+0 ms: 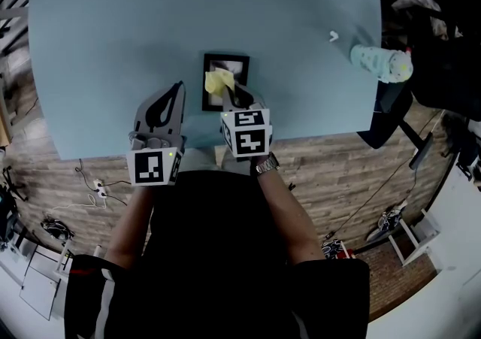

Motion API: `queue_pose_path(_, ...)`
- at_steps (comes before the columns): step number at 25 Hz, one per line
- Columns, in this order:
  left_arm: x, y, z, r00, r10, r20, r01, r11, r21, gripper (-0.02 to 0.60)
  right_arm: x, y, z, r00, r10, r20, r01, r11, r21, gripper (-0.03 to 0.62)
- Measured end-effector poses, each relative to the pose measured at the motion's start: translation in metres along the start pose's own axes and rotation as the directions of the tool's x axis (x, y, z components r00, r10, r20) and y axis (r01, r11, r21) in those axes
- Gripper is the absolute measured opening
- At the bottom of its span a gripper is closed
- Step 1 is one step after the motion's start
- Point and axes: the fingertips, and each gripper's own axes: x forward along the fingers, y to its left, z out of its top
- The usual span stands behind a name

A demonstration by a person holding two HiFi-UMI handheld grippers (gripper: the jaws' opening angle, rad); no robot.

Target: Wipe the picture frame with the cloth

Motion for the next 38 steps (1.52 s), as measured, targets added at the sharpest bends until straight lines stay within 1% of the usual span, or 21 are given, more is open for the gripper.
queue_pose_path(16,-0.001,-0.011,0.0,1.0,-0.022,0.001,0.022,1.0,0.015,0.0,-0.017,-0.028,-0.012,0.998,-0.056,-0.001,0.056,0.997,0.045,0.036)
queue_pose_path(23,-0.005,-0.019,0.002,1.0,-0.029,0.011,0.029,0.999,0.021,0.0,-0.035,-0.044,-0.013,0.995,-0.093,0.024,0.091,0.993,0.075,0.036)
queue_pose_path(27,-0.011,-0.021,0.003,1.0,-0.024,0.015,0.024,0.999,0.023,0.0,-0.044,-0.048,-0.013,0.994,-0.1,0.041,0.097,0.992,0.082,0.035)
queue_pose_path(31,-0.019,-0.023,0.003,1.0,-0.012,0.016,0.012,1.0,0.022,0.0,-0.05,-0.04,-0.012,0.995,-0.083,0.055,0.079,0.994,0.075,0.037)
queue_pose_path(38,-0.034,-0.02,0.007,0.999,0.026,0.03,-0.026,0.999,0.018,0.0,-0.051,-0.007,-0.008,0.998,-0.013,0.069,0.011,0.999,0.035,0.035)
